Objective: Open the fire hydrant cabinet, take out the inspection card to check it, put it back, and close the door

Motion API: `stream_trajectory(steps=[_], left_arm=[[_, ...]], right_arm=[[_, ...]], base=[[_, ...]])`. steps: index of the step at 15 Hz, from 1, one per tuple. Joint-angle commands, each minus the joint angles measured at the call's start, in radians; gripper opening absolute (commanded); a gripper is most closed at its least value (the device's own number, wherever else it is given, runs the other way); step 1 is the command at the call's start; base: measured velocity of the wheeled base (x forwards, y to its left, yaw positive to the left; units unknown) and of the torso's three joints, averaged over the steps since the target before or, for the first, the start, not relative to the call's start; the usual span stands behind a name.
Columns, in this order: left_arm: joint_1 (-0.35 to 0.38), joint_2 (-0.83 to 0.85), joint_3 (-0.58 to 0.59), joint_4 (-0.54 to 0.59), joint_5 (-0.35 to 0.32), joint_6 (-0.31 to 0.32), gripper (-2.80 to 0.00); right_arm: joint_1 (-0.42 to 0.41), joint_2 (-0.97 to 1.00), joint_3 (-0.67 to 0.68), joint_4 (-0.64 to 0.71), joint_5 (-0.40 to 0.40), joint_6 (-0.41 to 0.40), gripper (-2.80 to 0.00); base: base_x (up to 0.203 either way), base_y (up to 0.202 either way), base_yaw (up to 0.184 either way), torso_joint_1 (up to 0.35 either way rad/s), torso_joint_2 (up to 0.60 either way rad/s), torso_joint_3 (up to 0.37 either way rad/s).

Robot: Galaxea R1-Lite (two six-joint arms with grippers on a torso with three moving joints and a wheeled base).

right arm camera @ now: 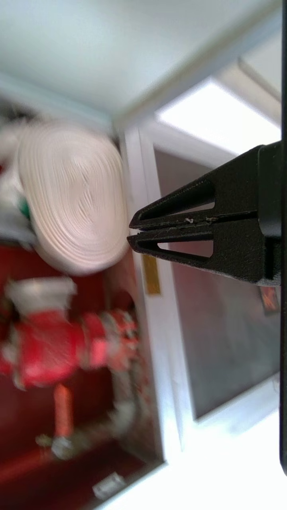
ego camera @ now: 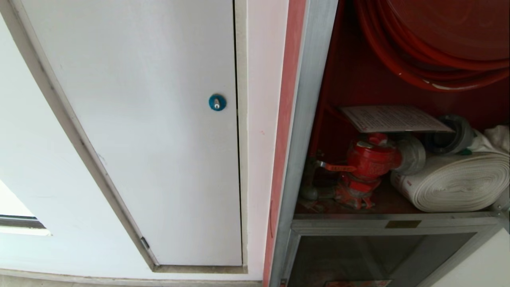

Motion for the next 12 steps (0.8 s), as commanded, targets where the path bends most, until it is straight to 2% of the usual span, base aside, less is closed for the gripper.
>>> stream_trajectory(steps=[1,3,5,8,12], left_arm=[[0.001,0.001,0.0,0.001,0.0,0.0,-2.8],[0.001,0.001,0.0,0.001,0.0,0.0,-2.8],[0.001,0.001,0.0,0.001,0.0,0.0,-2.8],[0.001,0.001,0.0,0.001,0.0,0.0,-2.8],[0.001,0.001,0.0,0.001,0.0,0.0,-2.8]], right_arm=[[0.0,-0.005,0.094,-0.062,0.024,0.002,-2.8],[0.0,-0.005,0.155,-0.095,0.122,0.02,-2.8],[0.0,-0.005,0.177,-0.097,0.174,0.022,-2.8],[0.0,-0.005,0.184,-0.034,0.191,0.027,-2.8],[0.0,-0.005,0.184,-0.038,0.203,0.036,-2.8]], base=[[0.0,0.0,0.0,0.0,0.0,0.0],[0.0,0.0,0.0,0.0,0.0,0.0],[0.0,0.0,0.0,0.0,0.0,0.0],[0.0,0.0,0.0,0.0,0.0,0.0],[0.0,0.0,0.0,0.0,0.0,0.0]])
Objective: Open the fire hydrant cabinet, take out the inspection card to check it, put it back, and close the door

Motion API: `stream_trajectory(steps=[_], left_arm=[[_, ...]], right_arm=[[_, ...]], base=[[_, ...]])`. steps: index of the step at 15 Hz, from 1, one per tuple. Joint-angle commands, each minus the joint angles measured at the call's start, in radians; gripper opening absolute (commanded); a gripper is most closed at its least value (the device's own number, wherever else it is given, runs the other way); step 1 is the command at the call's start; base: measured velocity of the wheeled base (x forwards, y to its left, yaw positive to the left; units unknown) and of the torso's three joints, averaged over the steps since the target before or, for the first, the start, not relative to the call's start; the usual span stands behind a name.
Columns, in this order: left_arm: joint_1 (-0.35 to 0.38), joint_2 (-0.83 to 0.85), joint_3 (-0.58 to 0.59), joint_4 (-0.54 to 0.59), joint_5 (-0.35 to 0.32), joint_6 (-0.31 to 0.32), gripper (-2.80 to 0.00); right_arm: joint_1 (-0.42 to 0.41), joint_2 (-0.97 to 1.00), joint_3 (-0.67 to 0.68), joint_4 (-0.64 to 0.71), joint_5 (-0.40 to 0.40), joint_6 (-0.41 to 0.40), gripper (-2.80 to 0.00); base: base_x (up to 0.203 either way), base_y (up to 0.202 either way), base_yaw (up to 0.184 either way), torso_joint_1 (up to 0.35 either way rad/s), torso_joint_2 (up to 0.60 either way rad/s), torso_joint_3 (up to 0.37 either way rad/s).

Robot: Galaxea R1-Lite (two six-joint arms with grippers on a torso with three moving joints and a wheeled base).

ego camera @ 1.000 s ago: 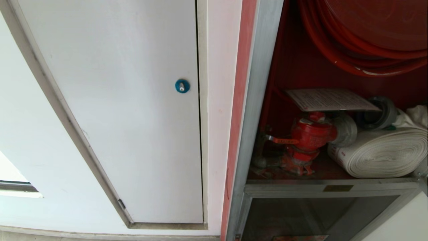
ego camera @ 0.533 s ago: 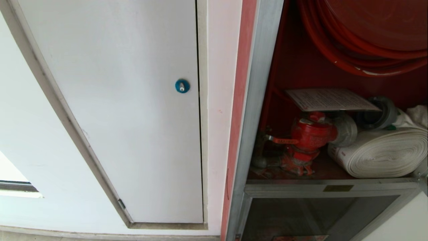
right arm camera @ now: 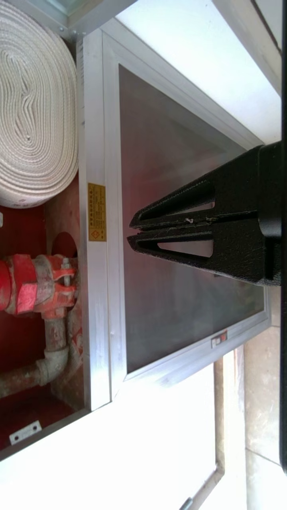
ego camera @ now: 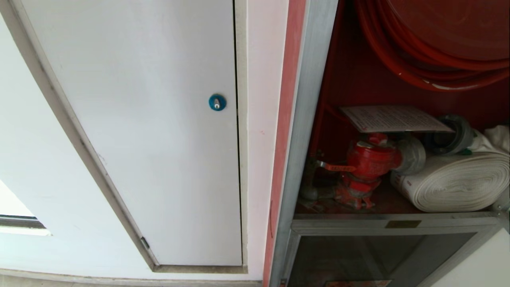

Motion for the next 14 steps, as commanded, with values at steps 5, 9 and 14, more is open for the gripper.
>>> stream_trajectory(steps=[5,9,14], left_arm=[[0.001,0.001,0.0,-0.001,0.0,0.0,-2.8],[0.001,0.001,0.0,0.0,0.0,0.0,-2.8],[0.001,0.001,0.0,0.0,0.0,0.0,-2.8]], right_arm=[[0.0,0.003,0.0,-0.001,0.001,0.008,-2.8],[0.0,0.001,0.0,-0.001,0.0,0.017,-2.8],[0.0,0.001,0.0,-0.001,0.0,0.017,-2.8]], base=[[0.0,0.0,0.0,0.0,0.0,0.0],[0.0,0.0,0.0,0.0,0.0,0.0],[0.0,0.0,0.0,0.0,0.0,0.0]])
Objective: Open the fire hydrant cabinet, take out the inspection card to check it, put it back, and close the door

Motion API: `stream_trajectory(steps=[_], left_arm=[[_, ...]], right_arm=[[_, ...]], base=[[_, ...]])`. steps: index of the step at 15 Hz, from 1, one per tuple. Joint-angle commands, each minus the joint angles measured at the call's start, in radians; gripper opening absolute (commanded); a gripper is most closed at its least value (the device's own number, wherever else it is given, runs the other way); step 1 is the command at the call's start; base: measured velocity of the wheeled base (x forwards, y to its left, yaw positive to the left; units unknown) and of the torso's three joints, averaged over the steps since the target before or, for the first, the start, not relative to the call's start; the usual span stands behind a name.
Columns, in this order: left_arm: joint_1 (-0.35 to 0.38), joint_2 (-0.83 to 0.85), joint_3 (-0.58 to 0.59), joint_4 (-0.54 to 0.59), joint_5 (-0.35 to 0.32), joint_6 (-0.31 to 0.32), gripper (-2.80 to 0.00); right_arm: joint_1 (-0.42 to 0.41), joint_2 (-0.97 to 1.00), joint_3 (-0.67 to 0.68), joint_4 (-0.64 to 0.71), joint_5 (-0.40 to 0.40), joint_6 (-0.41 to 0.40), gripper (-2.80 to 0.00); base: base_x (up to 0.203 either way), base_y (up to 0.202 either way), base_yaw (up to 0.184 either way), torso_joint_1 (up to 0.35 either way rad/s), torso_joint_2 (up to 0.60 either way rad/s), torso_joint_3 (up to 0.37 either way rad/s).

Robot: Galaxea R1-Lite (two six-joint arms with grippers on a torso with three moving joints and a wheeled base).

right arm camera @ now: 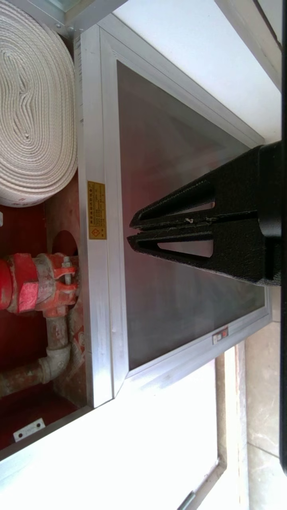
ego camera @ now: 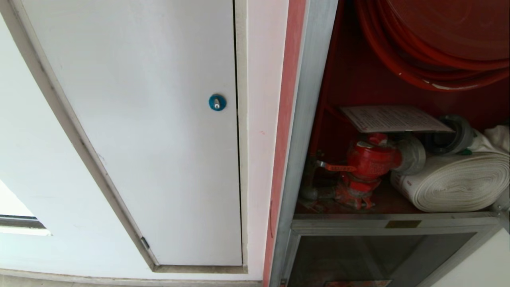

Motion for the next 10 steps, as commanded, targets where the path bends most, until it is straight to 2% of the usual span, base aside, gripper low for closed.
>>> stream_trajectory(steps=[1,10], left_arm=[[0.0,0.001,0.0,0.001,0.0,0.0,-2.8],[0.0,0.001,0.0,0.001,0.0,0.0,-2.8]], right_arm=[[0.0,0.001,0.0,0.0,-0.001,0.001,-2.8],[0.0,0.001,0.0,0.0,-0.001,0.001,-2.8]], base=[[0.0,0.0,0.0,0.0,0.0,0.0],[0.0,0.0,0.0,0.0,0.0,0.0]])
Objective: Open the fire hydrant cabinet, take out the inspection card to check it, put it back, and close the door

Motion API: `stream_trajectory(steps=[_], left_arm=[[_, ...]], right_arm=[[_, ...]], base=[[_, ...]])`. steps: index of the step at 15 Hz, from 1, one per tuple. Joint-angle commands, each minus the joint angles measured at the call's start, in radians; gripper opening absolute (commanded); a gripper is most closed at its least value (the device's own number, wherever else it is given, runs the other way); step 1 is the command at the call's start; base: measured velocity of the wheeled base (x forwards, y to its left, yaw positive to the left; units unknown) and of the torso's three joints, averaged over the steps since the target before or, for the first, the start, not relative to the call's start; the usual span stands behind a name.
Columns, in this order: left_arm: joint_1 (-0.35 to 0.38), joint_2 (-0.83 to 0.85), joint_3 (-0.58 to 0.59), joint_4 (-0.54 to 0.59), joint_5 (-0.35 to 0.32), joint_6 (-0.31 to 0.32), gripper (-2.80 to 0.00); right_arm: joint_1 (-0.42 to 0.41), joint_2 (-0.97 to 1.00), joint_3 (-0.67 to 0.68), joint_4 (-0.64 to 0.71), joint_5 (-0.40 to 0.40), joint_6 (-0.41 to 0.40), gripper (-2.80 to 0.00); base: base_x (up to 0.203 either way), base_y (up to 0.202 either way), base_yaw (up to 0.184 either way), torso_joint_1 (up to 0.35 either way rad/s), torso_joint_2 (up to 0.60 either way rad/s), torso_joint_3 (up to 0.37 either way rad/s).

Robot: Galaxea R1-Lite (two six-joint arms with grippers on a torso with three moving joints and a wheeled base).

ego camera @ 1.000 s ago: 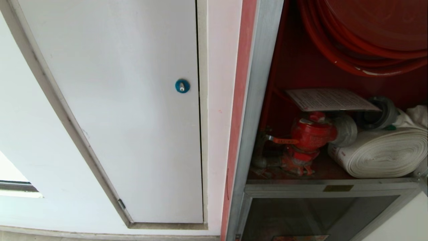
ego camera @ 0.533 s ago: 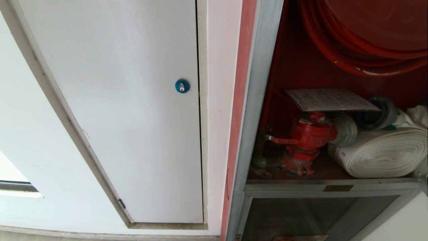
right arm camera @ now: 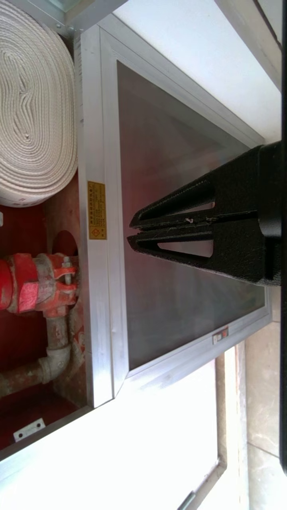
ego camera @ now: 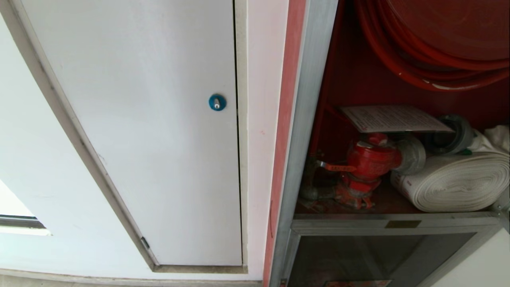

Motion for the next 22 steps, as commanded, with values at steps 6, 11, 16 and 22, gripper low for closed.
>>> stream_trajectory(steps=[6,11,16,22], left_arm=[[0.0,0.001,0.0,-0.001,0.002,-0.001,-2.8],[0.0,0.001,0.0,0.001,0.002,-0.001,-2.8],[0.0,0.001,0.0,0.001,0.002,-0.001,-2.8],[0.0,0.001,0.0,0.001,0.001,-0.001,-2.8]], right_arm=[[0.0,0.001,0.0,0.0,0.0,0.001,-2.8],[0.0,0.001,0.0,0.0,0.0,0.001,-2.8],[0.0,0.001,0.0,0.0,0.0,0.001,-2.8],[0.0,0.001,0.0,0.0,0.0,0.001,-2.8]], base=[[-0.129,0.0,0.001,0.002,0.0,0.001],[-0.194,0.0,0.002,-0.002,0.0,0.004],[-0.199,0.0,0.002,0.003,0.0,0.0],[-0.198,0.0,0.001,0.002,0.0,0.003]])
